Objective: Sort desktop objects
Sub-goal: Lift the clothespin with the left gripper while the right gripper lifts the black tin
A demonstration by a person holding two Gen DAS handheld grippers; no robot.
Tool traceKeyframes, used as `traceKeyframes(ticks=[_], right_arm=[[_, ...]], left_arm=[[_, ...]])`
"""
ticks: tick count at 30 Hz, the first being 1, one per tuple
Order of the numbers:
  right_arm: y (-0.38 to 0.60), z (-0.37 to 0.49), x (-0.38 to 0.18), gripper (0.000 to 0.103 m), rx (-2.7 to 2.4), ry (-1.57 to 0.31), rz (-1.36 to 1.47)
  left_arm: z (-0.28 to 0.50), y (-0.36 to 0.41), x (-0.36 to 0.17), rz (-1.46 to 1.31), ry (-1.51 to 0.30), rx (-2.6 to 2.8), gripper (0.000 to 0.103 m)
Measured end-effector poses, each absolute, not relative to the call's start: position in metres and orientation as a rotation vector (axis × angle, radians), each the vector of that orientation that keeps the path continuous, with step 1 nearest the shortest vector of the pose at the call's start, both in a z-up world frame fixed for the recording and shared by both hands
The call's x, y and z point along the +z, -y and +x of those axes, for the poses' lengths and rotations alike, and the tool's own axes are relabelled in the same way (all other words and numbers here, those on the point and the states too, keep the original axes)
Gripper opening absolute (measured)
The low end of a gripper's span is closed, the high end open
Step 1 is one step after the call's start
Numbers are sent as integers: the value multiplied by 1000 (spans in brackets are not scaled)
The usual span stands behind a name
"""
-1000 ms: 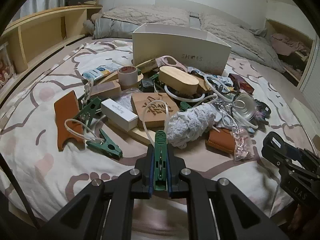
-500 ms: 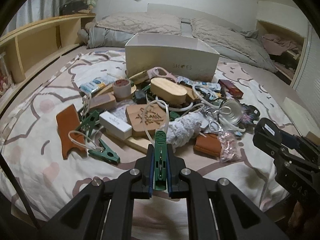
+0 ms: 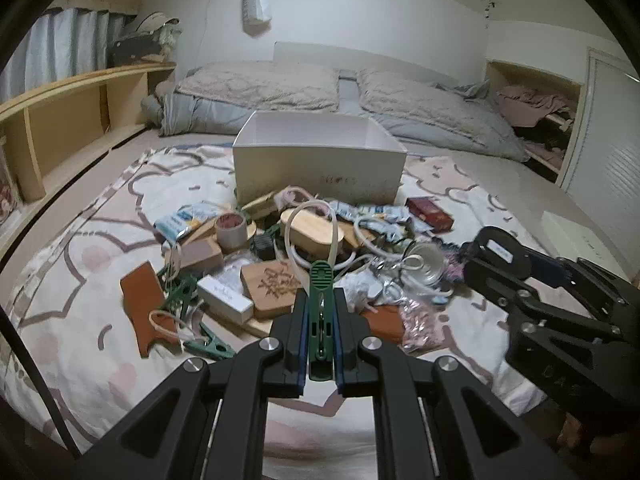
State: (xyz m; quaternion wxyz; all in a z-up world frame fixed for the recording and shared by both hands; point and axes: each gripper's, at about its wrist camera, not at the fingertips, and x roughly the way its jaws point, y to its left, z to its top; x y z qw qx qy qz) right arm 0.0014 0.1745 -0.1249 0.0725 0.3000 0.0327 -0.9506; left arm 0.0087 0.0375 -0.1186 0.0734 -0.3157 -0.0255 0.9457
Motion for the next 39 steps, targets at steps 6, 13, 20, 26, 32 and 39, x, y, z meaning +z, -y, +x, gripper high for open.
traceKeyframes(ticks=[6, 13, 20, 26, 32, 39], right_arm=[[-166, 6, -109, 50, -2869, -111, 850], [-160, 10, -90, 50, -2887, -105, 804], [-160, 11, -68, 50, -2925, -110, 738], [-163, 5, -51, 51, -2949, -104, 713], [-170, 0, -39, 51, -2977, -88, 695], [-180, -12, -27, 51, -3001, -45, 704]], left_arm=[[14, -34, -98, -876, 82, 2839, 10], [19, -30, -79, -818, 84, 2827, 10], [16, -26, -65, -795, 88, 2860, 10], [7, -24, -48, -756, 84, 2883, 10], [-2, -23, -29, -690, 57, 2902, 10], [-16, -21, -14, -673, 66, 2905, 10]])
